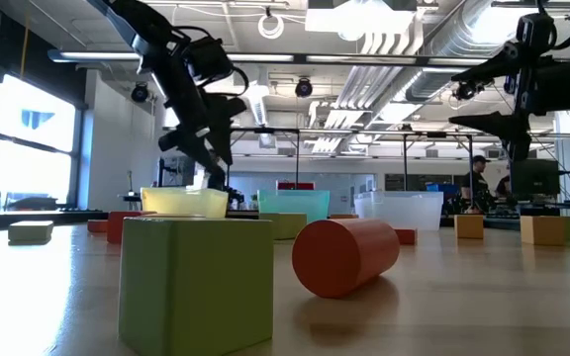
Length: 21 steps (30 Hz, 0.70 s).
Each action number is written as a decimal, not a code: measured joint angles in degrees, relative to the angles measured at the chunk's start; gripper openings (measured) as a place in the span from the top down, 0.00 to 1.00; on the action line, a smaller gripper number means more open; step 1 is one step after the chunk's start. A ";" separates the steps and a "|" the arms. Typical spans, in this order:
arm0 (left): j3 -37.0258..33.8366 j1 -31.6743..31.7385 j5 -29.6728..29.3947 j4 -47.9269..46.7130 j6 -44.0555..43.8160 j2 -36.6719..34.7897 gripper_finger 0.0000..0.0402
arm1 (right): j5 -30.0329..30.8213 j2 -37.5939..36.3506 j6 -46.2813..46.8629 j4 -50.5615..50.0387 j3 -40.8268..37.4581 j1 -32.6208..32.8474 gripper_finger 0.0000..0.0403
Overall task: Sort & place blocks by color
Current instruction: Put the light green block into the white bin
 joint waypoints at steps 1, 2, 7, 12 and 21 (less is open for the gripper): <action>0.00 -0.12 0.00 -0.04 0.06 -0.48 0.50 | 0.33 0.08 -1.10 -0.09 0.99 0.02 0.34; 0.00 -0.26 0.00 -0.06 0.49 -1.09 0.50 | 1.07 0.28 -2.42 -0.52 2.16 0.02 0.34; 0.00 -1.25 0.00 -0.15 1.36 -3.74 0.50 | 4.96 3.46 -5.90 -12.29 10.09 0.02 0.34; 0.02 -2.40 -0.05 -0.09 1.58 -5.68 0.50 | 7.06 10.65 0.22 -30.62 19.35 0.01 0.34; 0.00 -2.75 -0.24 -0.11 3.40 -5.96 0.50 | 6.68 28.05 5.55 -53.66 32.88 0.01 0.34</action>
